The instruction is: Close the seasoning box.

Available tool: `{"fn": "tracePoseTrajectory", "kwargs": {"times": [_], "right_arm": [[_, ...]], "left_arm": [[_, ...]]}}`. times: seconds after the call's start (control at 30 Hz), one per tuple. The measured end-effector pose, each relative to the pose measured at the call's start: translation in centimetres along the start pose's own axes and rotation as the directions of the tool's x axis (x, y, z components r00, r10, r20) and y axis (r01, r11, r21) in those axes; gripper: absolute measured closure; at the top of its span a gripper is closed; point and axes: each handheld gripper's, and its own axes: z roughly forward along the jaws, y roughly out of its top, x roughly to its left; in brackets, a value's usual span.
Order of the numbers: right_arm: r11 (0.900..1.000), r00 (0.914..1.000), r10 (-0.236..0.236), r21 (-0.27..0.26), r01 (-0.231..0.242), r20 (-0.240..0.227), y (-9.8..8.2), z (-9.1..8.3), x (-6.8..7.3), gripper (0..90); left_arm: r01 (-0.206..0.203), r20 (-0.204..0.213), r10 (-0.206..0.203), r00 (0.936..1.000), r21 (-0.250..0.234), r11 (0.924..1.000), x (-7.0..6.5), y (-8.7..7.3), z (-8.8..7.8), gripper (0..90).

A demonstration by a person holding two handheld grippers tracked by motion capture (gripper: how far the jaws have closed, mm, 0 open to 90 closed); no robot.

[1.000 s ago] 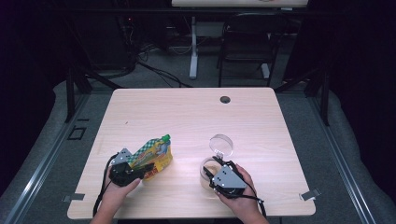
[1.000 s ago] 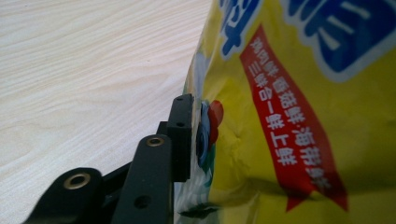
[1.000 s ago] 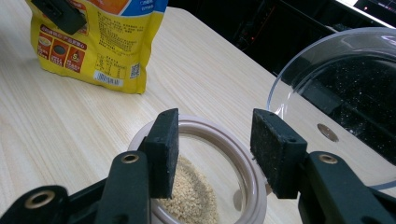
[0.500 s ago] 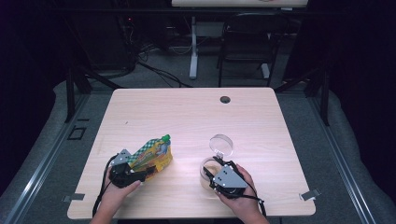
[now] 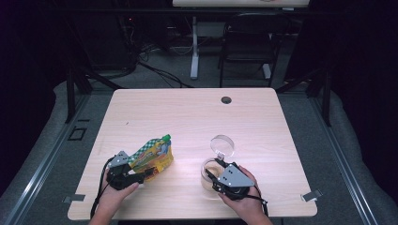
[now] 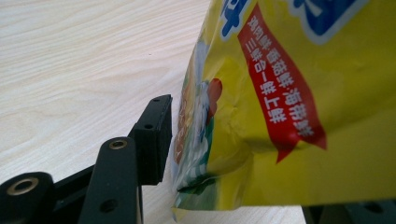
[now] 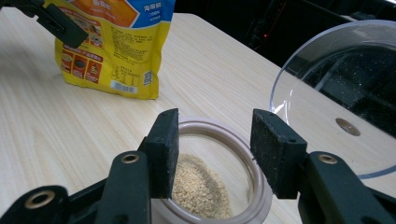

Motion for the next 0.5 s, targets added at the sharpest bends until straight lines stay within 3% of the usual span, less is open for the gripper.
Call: {"fn": "tracePoseTrajectory", "kwargs": {"times": [0.5], "right_arm": [[0.999,0.9982,0.048,0.012,-0.048,-0.035,0.10,-0.75,-0.77,53.3]], "left_arm": [[0.010,-0.008,-0.010,0.9999,-0.004,0.9999,-0.14,-0.55,-0.71,48.9]]}}
